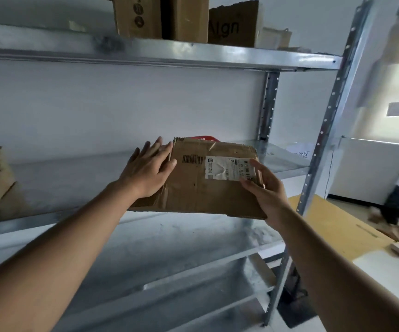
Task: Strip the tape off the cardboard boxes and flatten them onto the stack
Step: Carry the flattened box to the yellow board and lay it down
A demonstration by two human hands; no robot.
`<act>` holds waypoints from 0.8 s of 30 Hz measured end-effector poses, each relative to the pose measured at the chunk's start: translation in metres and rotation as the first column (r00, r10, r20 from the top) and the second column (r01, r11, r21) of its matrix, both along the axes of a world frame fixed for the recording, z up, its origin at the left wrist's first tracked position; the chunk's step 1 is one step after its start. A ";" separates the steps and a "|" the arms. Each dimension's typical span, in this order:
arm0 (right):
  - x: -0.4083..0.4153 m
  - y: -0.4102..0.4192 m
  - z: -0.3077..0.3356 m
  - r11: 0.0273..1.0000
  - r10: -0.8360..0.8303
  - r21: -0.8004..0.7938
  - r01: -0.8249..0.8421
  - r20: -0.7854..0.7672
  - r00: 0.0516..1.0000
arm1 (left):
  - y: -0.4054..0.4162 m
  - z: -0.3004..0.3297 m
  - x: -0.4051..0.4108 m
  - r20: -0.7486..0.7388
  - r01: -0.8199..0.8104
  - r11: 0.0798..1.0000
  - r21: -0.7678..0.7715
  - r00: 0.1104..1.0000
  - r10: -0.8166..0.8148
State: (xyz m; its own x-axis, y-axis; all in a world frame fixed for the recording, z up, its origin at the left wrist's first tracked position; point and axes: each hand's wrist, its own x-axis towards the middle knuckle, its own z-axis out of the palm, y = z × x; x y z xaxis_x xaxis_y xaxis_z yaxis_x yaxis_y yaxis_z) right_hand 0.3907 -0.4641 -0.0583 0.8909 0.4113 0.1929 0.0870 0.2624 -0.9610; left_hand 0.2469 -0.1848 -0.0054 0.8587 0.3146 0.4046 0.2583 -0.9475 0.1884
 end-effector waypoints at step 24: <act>0.026 -0.427 -0.127 0.911 -0.408 -0.172 0.375 -0.240 0.881 | -0.410 -0.117 0.165 -0.348 0.412 0.905 -0.106 0.837 -0.422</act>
State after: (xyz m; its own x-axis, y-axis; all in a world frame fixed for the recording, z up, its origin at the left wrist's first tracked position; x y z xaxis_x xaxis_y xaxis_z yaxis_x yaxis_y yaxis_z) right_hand 0.4166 -0.8909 -0.1853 0.9946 0.0228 -0.1008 -0.1031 0.1443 -0.9841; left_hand 0.4124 -0.5951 -0.1227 0.9940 -0.0993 0.0450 -0.1060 -0.9767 0.1864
